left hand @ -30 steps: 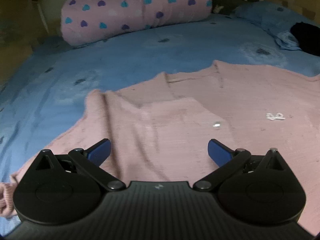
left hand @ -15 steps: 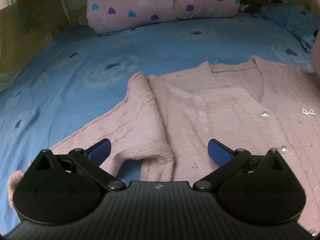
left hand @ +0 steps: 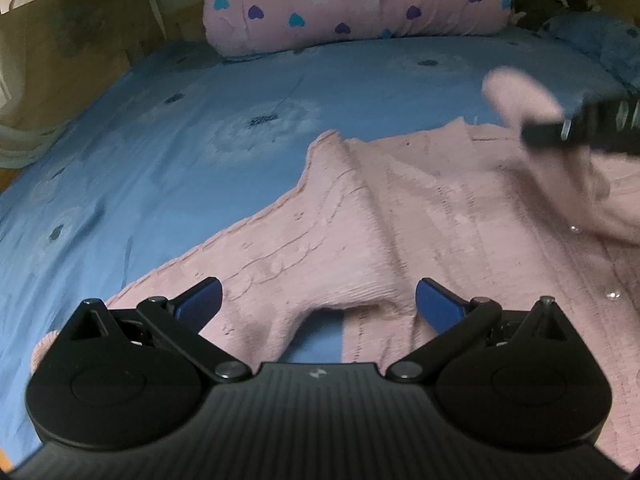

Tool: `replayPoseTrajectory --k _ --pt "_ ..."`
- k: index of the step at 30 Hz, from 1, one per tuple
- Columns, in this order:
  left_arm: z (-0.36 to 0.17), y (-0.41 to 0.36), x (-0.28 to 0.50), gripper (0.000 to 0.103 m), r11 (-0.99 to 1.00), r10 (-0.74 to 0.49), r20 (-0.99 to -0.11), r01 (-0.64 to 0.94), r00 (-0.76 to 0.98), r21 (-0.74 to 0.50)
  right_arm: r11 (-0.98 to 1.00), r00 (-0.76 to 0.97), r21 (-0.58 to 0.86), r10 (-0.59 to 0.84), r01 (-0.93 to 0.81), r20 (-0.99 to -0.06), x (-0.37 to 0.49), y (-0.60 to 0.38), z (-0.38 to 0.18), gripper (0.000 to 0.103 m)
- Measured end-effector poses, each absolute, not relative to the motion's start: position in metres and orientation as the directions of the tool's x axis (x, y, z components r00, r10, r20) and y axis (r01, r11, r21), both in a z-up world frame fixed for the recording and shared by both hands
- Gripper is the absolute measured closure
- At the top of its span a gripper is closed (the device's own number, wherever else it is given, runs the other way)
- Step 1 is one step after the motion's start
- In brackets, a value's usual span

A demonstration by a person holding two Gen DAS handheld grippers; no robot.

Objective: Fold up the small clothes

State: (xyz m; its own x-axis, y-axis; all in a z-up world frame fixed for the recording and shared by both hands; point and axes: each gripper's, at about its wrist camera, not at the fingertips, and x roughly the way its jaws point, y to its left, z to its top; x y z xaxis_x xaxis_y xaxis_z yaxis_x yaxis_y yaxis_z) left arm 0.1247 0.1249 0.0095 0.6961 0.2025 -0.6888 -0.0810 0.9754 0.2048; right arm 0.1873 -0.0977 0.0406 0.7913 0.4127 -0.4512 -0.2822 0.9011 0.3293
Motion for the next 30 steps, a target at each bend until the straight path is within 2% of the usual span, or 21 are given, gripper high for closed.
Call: replayPoseTrajectory --k 3,5,8,13,24,26,30 --pt "0.010 0.127 0.125 0.000 0.976 0.200 -0.690 -0.081 0.696 0.201 0.903 0.751 0.325 0.419 -0.283 -0.510 0.192 -0.088 0.022 0.065" --pt "0.012 0.128 0.124 0.000 0.977 0.199 -0.687 -0.083 0.699 0.198 0.890 0.726 0.344 0.447 -0.300 -0.523 0.190 -0.086 0.017 0.047" --pt "0.017 0.127 0.124 0.000 0.980 0.185 -0.684 -0.082 0.706 0.180 0.867 0.705 0.358 0.492 -0.346 -0.511 0.182 -0.086 0.025 0.032" --pt "0.028 0.119 0.125 0.000 0.987 0.141 -0.668 -0.056 0.731 0.147 0.860 0.723 0.332 0.506 -0.387 -0.469 0.164 -0.112 0.048 0.031" --pt "0.034 0.065 0.166 0.001 0.977 0.085 -0.633 0.061 0.769 0.205 0.965 0.797 0.246 0.219 -0.091 -0.564 0.165 -0.209 0.036 0.031" --pt "0.032 0.055 0.177 0.013 0.973 0.083 -0.621 0.071 0.780 0.219 0.962 0.797 0.266 0.208 -0.061 -0.568 0.169 -0.224 0.029 0.031" --pt "0.028 0.041 0.198 0.027 0.964 0.036 -0.625 0.138 0.780 0.228 0.950 0.779 0.312 0.220 -0.033 -0.587 0.178 -0.250 0.019 0.031"
